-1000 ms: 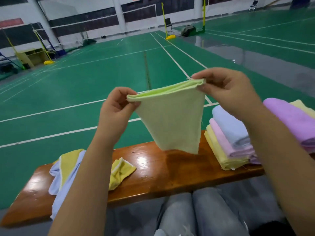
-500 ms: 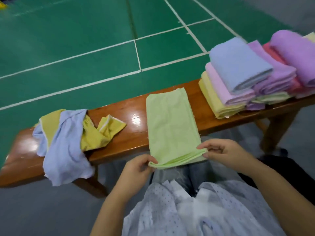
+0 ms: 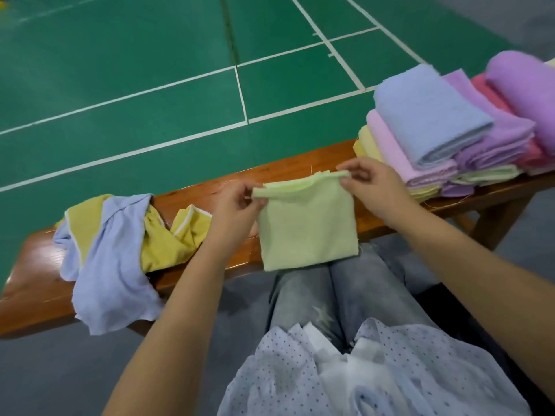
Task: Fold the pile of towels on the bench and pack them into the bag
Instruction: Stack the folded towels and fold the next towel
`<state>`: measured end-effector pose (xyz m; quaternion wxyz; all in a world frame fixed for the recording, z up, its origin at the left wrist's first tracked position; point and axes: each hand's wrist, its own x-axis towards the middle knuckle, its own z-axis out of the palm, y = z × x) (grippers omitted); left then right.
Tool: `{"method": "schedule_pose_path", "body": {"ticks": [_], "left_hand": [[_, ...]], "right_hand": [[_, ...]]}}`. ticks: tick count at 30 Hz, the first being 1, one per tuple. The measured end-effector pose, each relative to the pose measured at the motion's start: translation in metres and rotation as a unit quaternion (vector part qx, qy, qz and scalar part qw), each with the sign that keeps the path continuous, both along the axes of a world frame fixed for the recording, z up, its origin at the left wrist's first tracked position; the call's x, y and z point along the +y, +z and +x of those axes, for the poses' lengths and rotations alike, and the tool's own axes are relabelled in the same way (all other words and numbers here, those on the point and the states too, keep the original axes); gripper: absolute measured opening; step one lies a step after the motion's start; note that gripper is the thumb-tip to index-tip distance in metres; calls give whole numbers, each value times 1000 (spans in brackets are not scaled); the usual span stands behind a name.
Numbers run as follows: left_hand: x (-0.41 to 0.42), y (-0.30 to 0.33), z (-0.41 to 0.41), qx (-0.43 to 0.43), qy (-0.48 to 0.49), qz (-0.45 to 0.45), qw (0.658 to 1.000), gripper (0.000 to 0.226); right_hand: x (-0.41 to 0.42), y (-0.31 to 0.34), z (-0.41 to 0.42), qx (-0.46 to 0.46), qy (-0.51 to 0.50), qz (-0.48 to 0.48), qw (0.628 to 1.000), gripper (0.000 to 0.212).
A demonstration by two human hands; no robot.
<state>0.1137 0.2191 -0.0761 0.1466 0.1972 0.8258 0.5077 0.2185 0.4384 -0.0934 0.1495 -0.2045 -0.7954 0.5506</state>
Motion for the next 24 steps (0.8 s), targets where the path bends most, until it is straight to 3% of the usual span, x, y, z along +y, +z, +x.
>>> {"method": "schedule_pose_path", "body": {"ticks": [2,4,6,9,12,14,16,19,24], "left_hand": [[26,-9,-29,18,32,-46,998,14],[45,-21,-49,35,47,-132,990,39],[50,-30,-48,113,29,-238,964,59],[36,-50,-20,283,-112,-277,911,71],[7,-82,5,309,-275,-324,851,90],[-11,-100,5,296,-305,-367,827,98],[-23,-109,-4,297,-300,-377,825,97],[-32,-110,-13,304,-292,-359,833,91],[-43,-113,-5,293,-255,-293,874,85]], "right_hand": [[8,-5,-36,-10,-23,40,999,23],[12,-15,-62,-64,-29,81,994,40],[10,-23,-70,-119,-28,150,981,56],[-6,-33,-48,-78,52,262,961,53],[-23,-52,-9,-60,191,337,920,54],[-22,-69,7,-110,266,388,876,66],[-13,-83,15,-160,292,423,843,76],[-3,-94,20,-119,273,479,826,91],[-2,-103,28,-46,194,483,853,86]]}}
